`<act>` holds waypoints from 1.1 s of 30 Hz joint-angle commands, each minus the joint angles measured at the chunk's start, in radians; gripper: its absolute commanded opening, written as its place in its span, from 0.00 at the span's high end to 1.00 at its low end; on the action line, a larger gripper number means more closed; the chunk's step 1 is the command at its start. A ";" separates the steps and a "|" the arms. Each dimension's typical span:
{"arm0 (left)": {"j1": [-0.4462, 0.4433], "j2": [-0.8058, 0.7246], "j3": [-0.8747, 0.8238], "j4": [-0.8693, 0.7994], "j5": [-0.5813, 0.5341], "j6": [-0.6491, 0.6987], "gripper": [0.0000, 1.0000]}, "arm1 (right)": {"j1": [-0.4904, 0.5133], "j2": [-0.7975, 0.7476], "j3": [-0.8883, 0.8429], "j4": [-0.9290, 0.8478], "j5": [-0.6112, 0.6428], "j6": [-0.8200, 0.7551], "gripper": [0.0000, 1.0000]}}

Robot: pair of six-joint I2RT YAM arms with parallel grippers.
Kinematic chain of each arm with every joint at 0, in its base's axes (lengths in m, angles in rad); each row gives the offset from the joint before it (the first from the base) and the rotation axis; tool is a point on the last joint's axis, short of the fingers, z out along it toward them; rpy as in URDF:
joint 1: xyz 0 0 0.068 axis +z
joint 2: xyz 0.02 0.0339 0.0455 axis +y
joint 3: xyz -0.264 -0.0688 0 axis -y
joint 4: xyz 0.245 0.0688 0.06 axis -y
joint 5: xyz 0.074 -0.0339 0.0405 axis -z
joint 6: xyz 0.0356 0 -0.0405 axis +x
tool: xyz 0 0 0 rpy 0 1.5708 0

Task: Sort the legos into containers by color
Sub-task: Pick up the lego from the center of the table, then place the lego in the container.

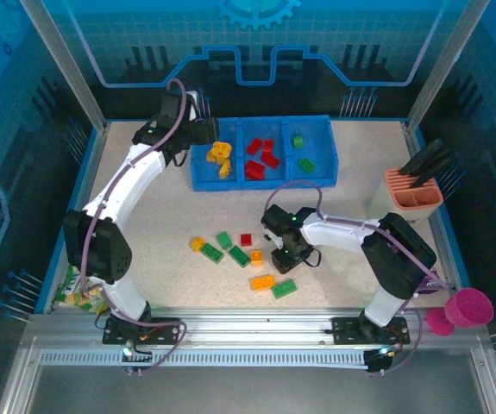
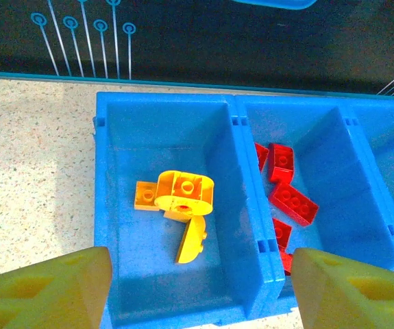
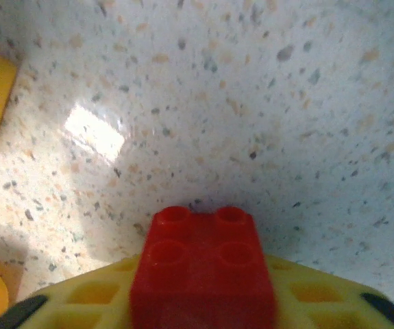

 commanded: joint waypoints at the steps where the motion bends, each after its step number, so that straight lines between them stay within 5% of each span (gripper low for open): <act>1: 0.004 -0.073 -0.040 -0.013 0.014 0.026 0.29 | 0.007 0.022 0.055 -0.024 0.040 0.009 0.68; 9: 0.003 -0.312 -0.237 -0.062 0.003 0.100 0.20 | -0.107 -0.049 0.263 -0.101 0.047 -0.083 0.71; 12: 0.003 -0.450 -0.350 -0.047 -0.065 0.090 0.06 | -0.165 -0.006 0.410 -0.085 0.075 -0.149 0.71; 19: 0.004 -0.730 -0.576 0.044 -0.166 0.130 0.01 | -0.248 0.318 0.836 -0.041 0.099 -0.250 0.71; 26: 0.007 -0.790 -0.618 0.071 -0.060 0.197 0.01 | -0.291 0.684 1.313 -0.132 0.115 -0.270 0.71; 33: 0.007 -0.792 -0.638 0.090 0.039 0.225 0.01 | -0.322 0.850 1.542 -0.175 0.086 -0.268 0.69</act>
